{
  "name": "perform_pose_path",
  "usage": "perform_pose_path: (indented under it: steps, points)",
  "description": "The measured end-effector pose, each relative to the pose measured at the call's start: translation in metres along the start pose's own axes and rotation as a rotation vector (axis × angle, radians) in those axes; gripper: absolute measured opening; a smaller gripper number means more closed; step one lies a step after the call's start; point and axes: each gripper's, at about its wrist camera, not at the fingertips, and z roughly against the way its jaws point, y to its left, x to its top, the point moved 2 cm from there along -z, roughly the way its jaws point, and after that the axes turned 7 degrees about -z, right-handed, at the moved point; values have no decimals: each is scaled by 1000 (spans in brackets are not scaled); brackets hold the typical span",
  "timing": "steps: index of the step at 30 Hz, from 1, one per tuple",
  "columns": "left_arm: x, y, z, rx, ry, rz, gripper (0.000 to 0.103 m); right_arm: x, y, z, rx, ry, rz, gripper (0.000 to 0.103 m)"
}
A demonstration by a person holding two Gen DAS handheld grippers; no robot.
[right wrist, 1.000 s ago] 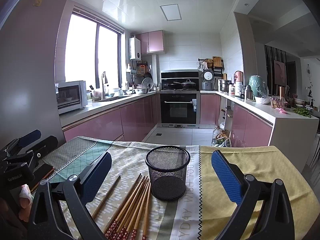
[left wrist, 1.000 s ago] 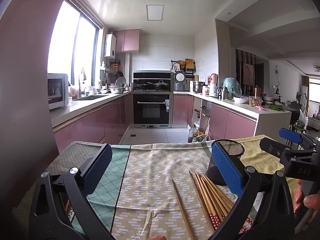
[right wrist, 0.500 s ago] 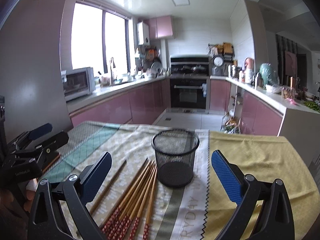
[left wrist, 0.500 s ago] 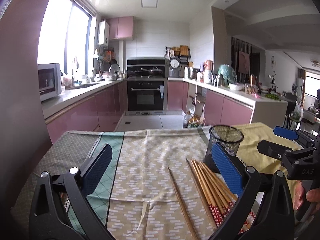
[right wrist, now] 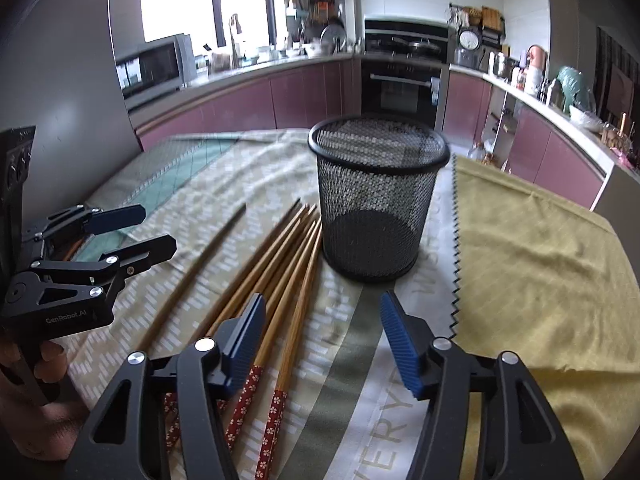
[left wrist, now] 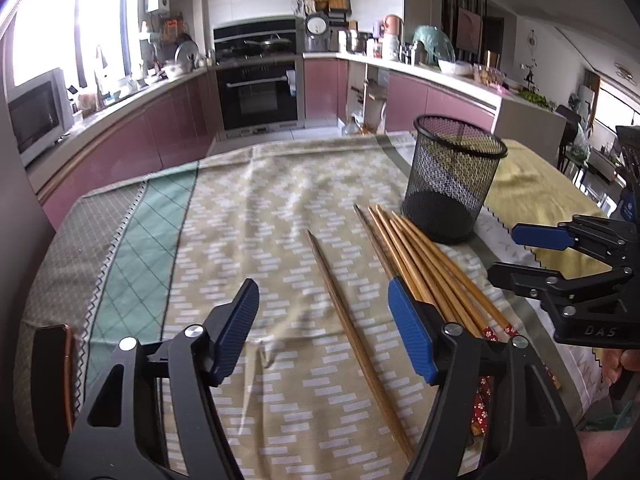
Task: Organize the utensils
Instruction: 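Close the right tool on one chopstick while the left tool grasps another chopstick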
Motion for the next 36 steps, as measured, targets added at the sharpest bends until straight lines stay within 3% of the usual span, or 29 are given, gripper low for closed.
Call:
perform_pose_path:
  steps: [9,17,21,26,36]
  points:
    - [-7,-7,-47,-63,148,-10,41,-1,-4,-32,-8,101,-19,40]
    - [-1,-12,-58,-92,172,-19,39,6,0,-38,-1,100,-4,29]
    - [4,-13,-66,-95,177,-8,30,11,-3,-42,50,112,-45,7]
    - [5,-7,-65,-110,186,42,12,9,-6,-39,60,103,-61,6]
    - [5,2,-55,-150,171,93,8,13,-4,-15,104,52,-50,6]
